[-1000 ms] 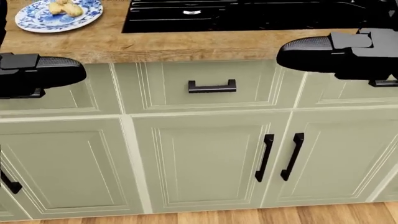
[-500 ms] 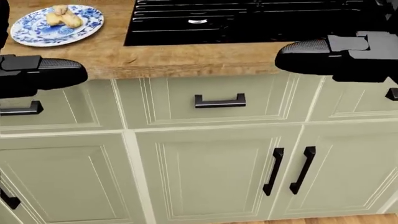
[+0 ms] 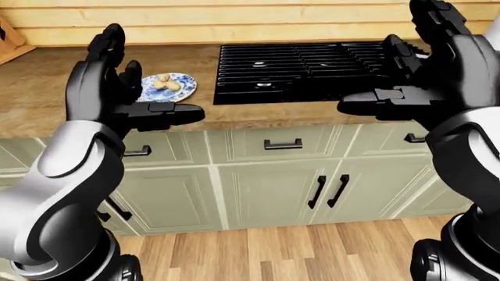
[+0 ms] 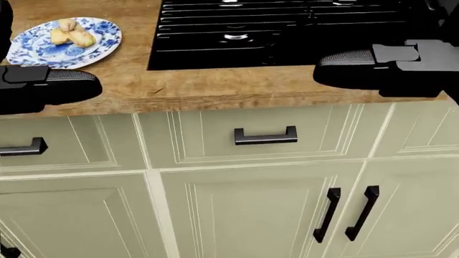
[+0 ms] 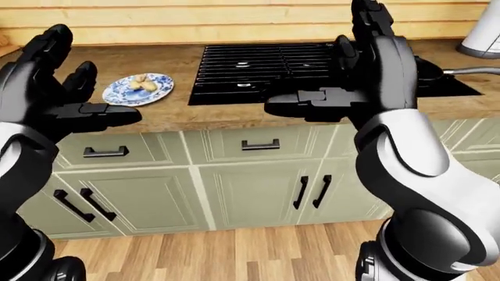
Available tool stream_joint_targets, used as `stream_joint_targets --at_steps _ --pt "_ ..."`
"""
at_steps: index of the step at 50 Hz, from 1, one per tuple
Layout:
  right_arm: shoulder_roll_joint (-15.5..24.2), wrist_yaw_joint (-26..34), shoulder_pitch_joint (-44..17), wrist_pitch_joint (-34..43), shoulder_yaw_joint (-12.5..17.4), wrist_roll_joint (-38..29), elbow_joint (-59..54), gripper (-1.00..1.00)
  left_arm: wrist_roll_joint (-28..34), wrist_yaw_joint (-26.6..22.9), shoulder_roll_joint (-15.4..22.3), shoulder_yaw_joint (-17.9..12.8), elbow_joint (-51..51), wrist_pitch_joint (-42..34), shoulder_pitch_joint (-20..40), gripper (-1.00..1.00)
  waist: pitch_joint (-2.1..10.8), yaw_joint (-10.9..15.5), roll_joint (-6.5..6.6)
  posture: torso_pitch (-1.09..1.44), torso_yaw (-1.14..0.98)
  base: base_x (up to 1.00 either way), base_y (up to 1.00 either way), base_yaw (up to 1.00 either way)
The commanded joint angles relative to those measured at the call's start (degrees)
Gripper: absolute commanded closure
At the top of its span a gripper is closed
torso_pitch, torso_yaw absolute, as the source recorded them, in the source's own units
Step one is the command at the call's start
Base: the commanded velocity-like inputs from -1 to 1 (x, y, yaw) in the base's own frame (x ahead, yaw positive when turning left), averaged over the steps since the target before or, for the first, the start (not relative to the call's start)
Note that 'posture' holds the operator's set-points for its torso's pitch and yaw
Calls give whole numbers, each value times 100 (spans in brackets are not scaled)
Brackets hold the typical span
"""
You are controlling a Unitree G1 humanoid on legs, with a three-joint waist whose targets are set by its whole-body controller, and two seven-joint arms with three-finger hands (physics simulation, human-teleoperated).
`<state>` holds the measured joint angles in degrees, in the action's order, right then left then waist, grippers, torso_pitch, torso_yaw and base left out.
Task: Pick the ginger from the plate and place it in the pan.
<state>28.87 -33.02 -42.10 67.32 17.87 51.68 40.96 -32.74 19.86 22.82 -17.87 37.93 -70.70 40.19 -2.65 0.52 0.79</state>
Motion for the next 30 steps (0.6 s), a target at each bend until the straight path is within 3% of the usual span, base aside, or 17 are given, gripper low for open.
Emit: stream_joint_targets --at_steps 1,4,6,7,9,11,15,17,18,19,20,22,25,27,30 --pt "81 -16 -134 -209 115 -97 67 -100 -14 -41 50 -21 117 214 162 -100 85 -20 14 0 0 13 7 0" --pt "76 -23 -148 -188 121 -89 72 -100 -9 -43 43 -15 121 211 164 -100 74 12 -209 0 0 14 7 0" --pt "79 -7 -138 -203 123 -101 66 -100 -4 -46 42 -17 118 210 165 -100 142 34 -528 0 0 14 7 0" --pt "76 -17 -151 -185 128 -89 72 -100 -6 -50 46 -23 117 207 170 -100 117 11 -413 0 0 14 8 0" --pt "75 -8 -140 -200 123 -102 67 -100 -2 -53 45 -25 115 212 165 -100 91 4 -454 0 0 14 6 0" --pt "75 -8 -142 -195 133 -97 69 -100 -11 -45 40 -30 130 188 175 -100 126 -28 -369 0 0 14 7 0" --pt "70 -3 -135 -201 130 -103 71 -100 -53 -8 35 -66 175 102 214 -100 42 -42 -170 0 0 14 7 0" --pt "72 -6 -139 -193 142 -94 75 -100 -47 -19 37 -55 172 140 179 -100 45 -76 11 0 0 14 7 0" --pt "73 -13 -142 -186 145 -86 78 -100 -36 -25 40 -43 154 165 172 -100 83 -97 150 0 0 14 7 0" --pt "72 -20 -150 -181 140 -81 79 -100 -48 -13 41 -53 162 132 196 -100 149 -110 370 0 0 12 6 0" --pt "73 -16 -145 -187 135 -85 79 -100 -56 -10 43 -59 167 122 203 -100 169 -78 268 0 0 14 8 0" --pt "77 -6 -138 -196 137 -91 74 -100 -58 -1 40 -56 172 120 197 -100 93 -66 281 0 0 14 7 0" --pt "77 -14 -140 -189 138 -80 83 -100 -46 -15 46 -44 156 162 172 -100 133 -32 129 0 0 14 7 0" --pt "72 -27 -145 -180 136 -72 91 -100 -45 -13 47 -37 156 161 176 -100 87 -23 41 0 0 14 7 0" --pt "76 -27 -142 -190 135 -72 88 -100 -35 -17 43 -25 153 166 169 -100 68 8 -167 0 0 14 7 0"
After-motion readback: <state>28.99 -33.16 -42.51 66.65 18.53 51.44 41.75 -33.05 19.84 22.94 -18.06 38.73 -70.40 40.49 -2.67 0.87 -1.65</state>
